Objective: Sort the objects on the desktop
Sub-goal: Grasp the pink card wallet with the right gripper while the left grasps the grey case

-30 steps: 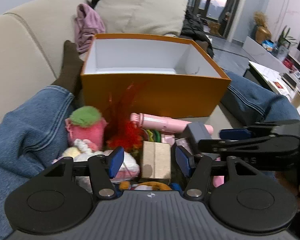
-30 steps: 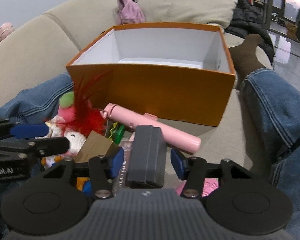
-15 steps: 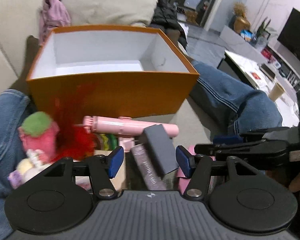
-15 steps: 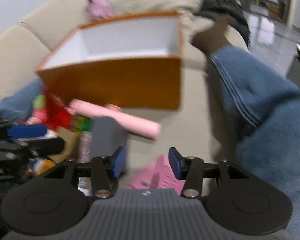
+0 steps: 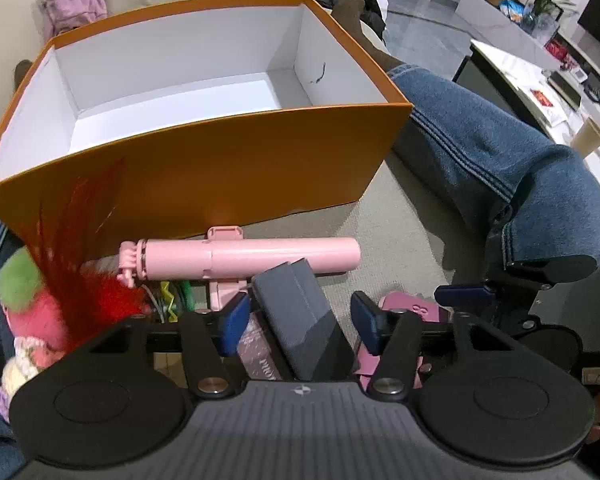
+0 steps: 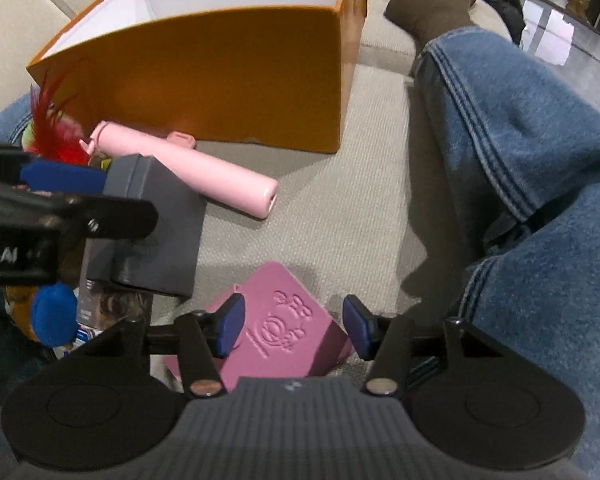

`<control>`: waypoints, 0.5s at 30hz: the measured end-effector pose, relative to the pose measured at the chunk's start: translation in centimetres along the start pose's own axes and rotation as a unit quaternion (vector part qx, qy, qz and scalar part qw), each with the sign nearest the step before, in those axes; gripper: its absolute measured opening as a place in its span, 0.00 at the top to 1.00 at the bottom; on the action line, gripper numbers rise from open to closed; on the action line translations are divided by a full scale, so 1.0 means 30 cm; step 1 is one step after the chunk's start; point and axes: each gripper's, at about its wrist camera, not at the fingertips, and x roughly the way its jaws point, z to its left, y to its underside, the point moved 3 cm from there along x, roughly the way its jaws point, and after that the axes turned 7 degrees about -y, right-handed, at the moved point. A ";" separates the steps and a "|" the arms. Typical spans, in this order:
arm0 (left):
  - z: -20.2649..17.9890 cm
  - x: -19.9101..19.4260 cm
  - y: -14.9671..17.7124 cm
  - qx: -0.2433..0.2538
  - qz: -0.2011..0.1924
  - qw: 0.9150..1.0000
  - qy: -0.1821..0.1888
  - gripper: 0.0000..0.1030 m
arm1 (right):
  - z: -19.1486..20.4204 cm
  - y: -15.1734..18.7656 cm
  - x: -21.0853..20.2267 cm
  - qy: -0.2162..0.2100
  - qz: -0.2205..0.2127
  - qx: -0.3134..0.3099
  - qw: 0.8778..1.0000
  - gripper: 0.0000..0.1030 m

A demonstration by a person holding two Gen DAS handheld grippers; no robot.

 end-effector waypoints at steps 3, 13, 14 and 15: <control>-0.027 0.013 -0.006 0.024 -0.002 1.000 -0.014 0.50 | -0.010 -0.011 0.010 -0.021 0.018 -0.004 1.000 0.41; -0.077 0.004 0.018 0.077 -0.017 0.997 -0.015 0.55 | -0.043 -0.059 0.093 -0.089 0.090 -0.021 0.992 0.19; -0.067 0.002 0.020 0.071 -0.016 0.997 -0.007 0.55 | -0.031 -0.057 0.091 -0.080 0.089 -0.029 0.992 0.20; -0.059 -0.002 0.022 0.065 -0.015 0.998 -0.004 0.55 | -0.019 -0.054 0.085 -0.074 0.088 -0.040 0.993 0.23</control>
